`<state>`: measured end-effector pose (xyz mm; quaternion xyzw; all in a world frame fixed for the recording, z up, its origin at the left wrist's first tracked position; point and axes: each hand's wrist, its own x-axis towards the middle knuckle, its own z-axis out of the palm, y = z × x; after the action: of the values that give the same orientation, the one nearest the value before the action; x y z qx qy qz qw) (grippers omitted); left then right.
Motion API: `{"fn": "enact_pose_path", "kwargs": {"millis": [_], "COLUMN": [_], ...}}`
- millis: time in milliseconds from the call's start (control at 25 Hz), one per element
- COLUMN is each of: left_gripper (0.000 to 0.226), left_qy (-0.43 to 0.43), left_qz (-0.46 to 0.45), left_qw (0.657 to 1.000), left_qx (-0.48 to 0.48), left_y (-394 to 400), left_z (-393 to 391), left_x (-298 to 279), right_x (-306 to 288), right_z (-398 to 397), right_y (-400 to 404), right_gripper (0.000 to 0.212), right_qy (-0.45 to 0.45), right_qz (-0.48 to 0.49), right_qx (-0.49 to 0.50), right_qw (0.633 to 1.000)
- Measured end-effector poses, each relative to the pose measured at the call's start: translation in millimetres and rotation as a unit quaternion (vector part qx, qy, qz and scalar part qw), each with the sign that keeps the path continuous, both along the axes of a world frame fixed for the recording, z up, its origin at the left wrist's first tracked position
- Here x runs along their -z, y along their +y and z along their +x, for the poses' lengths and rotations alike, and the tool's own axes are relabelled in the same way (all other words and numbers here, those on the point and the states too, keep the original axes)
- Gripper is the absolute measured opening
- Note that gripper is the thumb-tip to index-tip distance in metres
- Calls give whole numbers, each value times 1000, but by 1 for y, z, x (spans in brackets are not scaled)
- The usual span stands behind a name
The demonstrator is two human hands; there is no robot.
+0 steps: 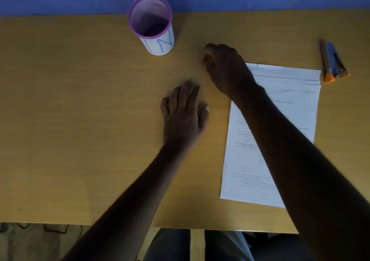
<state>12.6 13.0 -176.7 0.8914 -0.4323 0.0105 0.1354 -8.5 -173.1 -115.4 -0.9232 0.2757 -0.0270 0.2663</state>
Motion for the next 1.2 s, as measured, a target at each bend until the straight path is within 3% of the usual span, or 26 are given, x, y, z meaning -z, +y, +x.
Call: {"fn": "enact_pose_path", "kwargs": {"millis": [480, 800, 1040, 1200], "left_gripper": [58, 57, 58, 57], "left_qy": [-1, -9, -3, 3], "left_qz": [1, -7, -4, -4], "left_qw": [1000, 1000, 1000, 1000], "left_qx": [0, 0, -3, -4], "left_y": [0, 0, 0, 0], "left_z": [2, 1, 1, 0], "left_x": [2, 4, 2, 0], "right_x": [10, 6, 2, 2], "right_z": [10, 7, 11, 8], "right_y": [-8, -6, -8, 0], "right_gripper": [17, 13, 18, 20], "right_qy": [66, 32, 89, 63], "right_qz": [-23, -20, -15, -20], "right_qx": [-34, -16, -33, 32], "right_qw": [997, 999, 995, 997]}}
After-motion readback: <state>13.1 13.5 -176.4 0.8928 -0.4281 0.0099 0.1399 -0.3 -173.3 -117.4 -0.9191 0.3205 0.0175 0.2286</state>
